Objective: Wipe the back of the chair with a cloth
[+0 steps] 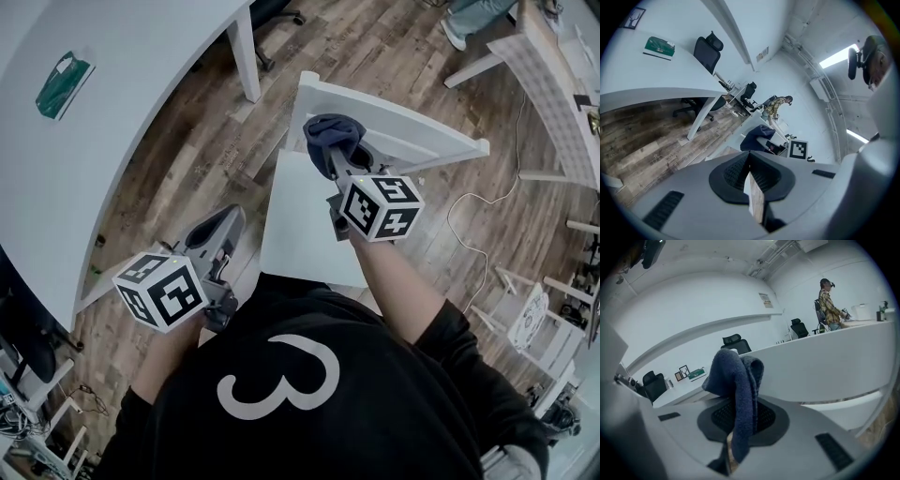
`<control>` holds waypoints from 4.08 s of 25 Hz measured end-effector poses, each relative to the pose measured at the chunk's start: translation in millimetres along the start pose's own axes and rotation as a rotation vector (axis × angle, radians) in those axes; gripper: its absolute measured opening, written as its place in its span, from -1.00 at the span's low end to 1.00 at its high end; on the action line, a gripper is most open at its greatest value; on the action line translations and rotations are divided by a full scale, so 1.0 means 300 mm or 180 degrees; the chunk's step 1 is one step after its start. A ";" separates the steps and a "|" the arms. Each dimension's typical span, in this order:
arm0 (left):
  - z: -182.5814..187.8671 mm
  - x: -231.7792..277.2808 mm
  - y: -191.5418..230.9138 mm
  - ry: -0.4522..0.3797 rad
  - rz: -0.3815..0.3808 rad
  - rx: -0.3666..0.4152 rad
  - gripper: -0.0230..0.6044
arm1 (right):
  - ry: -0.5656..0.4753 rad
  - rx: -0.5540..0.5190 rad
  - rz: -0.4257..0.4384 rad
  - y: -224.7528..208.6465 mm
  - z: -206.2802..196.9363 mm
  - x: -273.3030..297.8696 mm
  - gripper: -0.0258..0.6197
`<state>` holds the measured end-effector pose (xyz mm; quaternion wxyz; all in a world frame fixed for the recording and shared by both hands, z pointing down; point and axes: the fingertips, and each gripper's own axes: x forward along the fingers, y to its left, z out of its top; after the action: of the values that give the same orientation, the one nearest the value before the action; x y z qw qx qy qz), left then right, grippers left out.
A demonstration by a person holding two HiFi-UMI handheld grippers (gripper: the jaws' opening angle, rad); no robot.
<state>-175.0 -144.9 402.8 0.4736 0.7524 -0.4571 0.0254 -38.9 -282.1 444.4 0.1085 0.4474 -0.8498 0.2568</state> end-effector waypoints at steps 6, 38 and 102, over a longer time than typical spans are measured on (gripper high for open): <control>-0.015 -0.039 0.108 0.0113 0.0022 -0.0052 -0.88 | 0.0003 0.0070 -0.0174 0.019 -0.033 0.115 -0.76; -0.148 0.135 -0.053 0.0441 -0.0070 0.0106 -0.88 | -0.0062 0.0094 -0.0532 -0.219 -0.041 0.004 -0.76; -0.157 0.094 0.009 0.0416 0.0032 0.0036 -0.88 | 0.0136 0.0152 0.0117 -0.084 -0.228 0.047 -0.76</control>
<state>-141.8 -129.4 443.8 0.4980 0.7495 -0.4288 0.0794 -29.5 -267.3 516.4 0.1112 0.4286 -0.8489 0.2885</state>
